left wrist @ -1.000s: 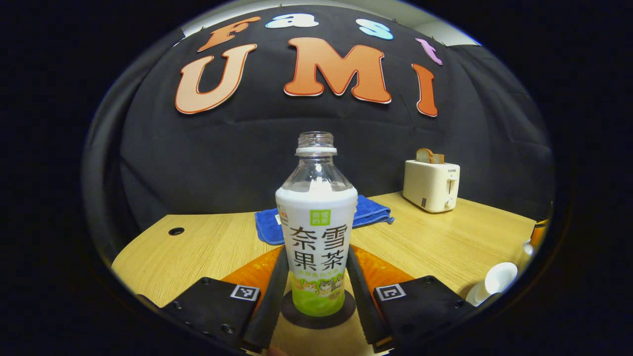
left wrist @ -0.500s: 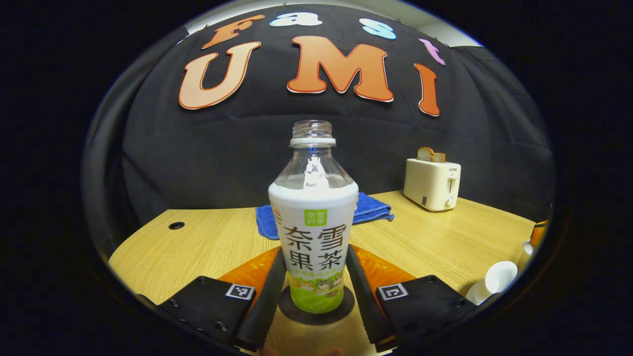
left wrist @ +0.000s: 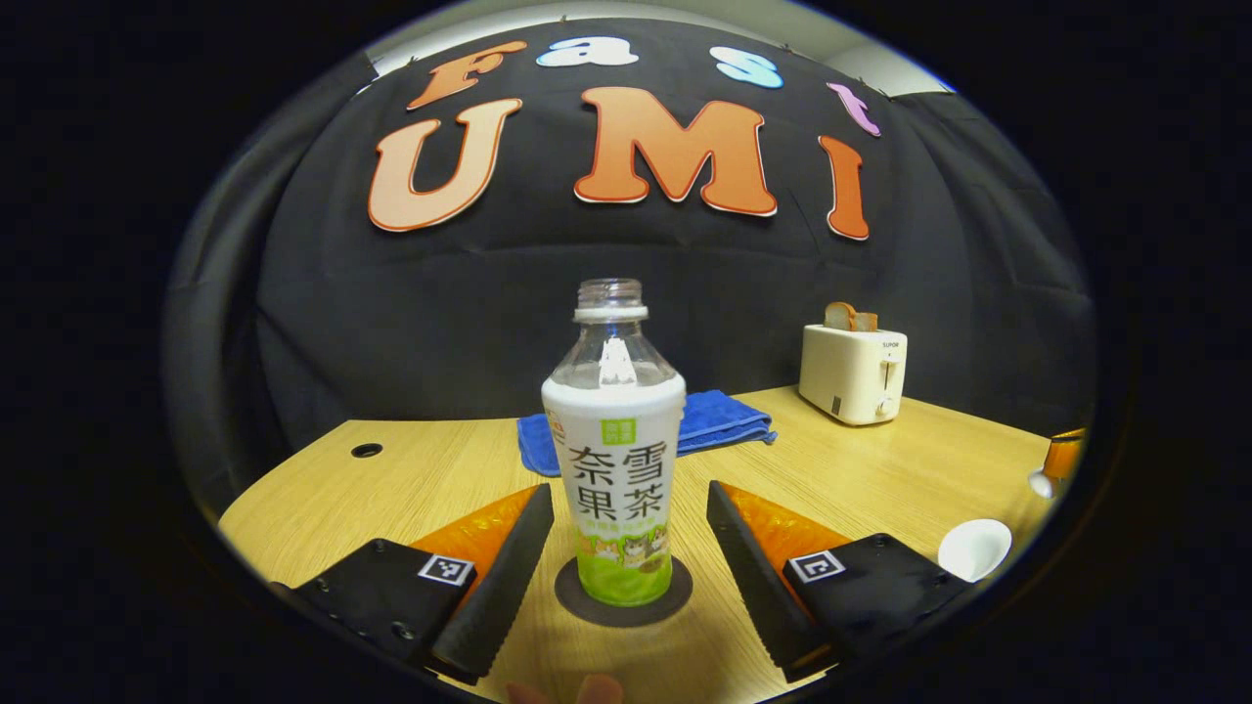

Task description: Open the teacup lid with one hand, grasp the water bottle and pour water into the teacup with the other hand; after pouring, place the water bottle on the coaster and then close the teacup lid.

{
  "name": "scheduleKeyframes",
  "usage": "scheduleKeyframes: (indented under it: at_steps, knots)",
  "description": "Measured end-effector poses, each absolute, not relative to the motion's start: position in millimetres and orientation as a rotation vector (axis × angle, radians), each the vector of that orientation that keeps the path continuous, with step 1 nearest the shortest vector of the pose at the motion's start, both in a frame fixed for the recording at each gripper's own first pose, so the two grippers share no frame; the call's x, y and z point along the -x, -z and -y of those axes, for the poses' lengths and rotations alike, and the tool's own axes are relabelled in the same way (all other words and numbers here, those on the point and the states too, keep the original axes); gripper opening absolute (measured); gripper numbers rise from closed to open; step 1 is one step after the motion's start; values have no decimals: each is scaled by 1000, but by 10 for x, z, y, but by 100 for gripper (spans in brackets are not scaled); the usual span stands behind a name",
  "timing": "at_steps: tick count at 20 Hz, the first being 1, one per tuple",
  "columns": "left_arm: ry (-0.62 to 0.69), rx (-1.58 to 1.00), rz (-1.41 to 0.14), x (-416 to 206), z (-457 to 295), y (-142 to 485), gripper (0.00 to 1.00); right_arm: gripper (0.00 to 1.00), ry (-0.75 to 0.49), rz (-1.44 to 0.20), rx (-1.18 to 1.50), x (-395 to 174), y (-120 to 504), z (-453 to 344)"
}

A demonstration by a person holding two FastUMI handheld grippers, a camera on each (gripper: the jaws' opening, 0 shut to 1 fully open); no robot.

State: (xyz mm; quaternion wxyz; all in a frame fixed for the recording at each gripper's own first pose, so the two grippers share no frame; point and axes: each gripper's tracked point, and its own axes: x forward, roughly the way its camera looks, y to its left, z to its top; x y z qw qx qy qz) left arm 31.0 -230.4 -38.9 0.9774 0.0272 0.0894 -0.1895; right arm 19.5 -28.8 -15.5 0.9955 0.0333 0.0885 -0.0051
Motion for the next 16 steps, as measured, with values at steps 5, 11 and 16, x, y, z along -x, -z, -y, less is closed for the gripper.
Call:
scheduleKeyframes:
  at_steps: [5, 11, 16]
  knots:
    - [334, -35, -134, 127, 2015, 117, 100, 16, -56, -135, -50, -269, 4, -10]
    - [290, -1, -99, 623, 1682, -94, 100, 16, -168, -163, -22, -424, 159, -586]
    - [251, 30, -92, 789, 1455, -138, 100, 16, -174, -193, 8, -561, 320, -727]
